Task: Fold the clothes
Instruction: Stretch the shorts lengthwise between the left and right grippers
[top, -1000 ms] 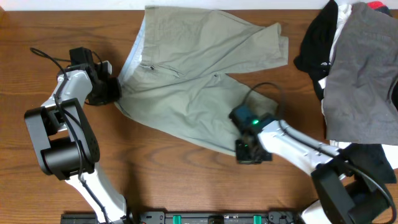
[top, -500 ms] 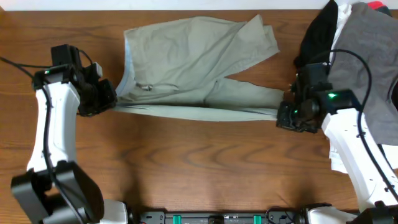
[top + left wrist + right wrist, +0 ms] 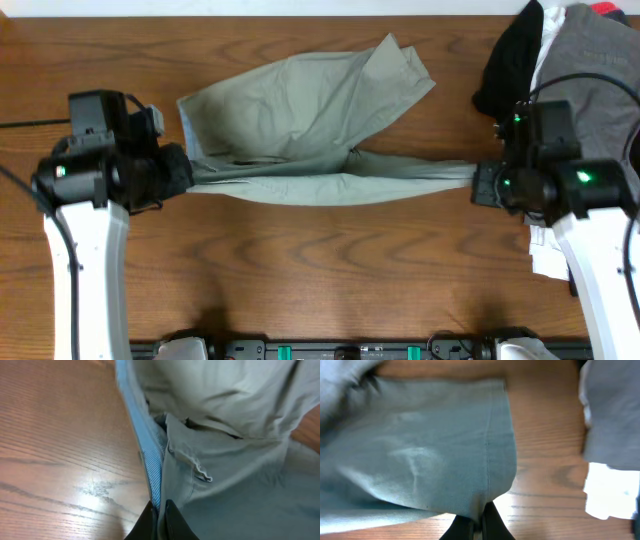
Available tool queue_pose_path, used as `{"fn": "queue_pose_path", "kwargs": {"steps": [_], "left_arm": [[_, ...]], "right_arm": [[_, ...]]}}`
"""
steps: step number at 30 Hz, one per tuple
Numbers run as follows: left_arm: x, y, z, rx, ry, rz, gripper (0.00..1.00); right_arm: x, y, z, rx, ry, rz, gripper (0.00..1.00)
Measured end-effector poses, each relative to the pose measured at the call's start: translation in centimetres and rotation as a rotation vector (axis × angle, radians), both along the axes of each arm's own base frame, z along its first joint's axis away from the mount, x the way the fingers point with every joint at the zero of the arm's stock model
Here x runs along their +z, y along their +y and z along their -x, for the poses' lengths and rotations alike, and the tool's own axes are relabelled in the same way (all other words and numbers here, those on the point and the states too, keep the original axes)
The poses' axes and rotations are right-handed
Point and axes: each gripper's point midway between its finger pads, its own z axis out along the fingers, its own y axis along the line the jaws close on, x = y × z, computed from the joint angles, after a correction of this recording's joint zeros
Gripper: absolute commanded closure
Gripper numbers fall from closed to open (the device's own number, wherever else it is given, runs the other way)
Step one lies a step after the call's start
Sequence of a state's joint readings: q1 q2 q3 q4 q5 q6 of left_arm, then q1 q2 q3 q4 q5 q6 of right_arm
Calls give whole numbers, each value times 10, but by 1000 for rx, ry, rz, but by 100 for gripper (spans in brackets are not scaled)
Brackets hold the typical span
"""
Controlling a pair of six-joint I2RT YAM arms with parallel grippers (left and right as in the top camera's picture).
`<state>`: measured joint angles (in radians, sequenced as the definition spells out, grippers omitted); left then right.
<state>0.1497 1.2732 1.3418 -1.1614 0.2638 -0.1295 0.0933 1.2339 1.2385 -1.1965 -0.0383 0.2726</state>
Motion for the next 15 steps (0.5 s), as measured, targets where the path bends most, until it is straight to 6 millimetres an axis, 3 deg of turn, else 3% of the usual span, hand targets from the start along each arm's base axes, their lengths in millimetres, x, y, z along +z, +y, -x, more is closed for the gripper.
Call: {"fn": "queue_pose_path", "kwargs": {"steps": [3,9,12,15], "left_arm": [[12,-7,16,-2,-18,-19,94],[19,-11,50,13,10,-38,94],[24,-7,59,53,0,-59,94],[32,1,63,114,-45,-91,94]], "right_arm": [[12,-3,12,1,-23,13,99],[16,-6,31,6,-1,22,99],[22,-9,23,-1,-52,36,99],[34,-9,-3,-2,-164,46,99]]}}
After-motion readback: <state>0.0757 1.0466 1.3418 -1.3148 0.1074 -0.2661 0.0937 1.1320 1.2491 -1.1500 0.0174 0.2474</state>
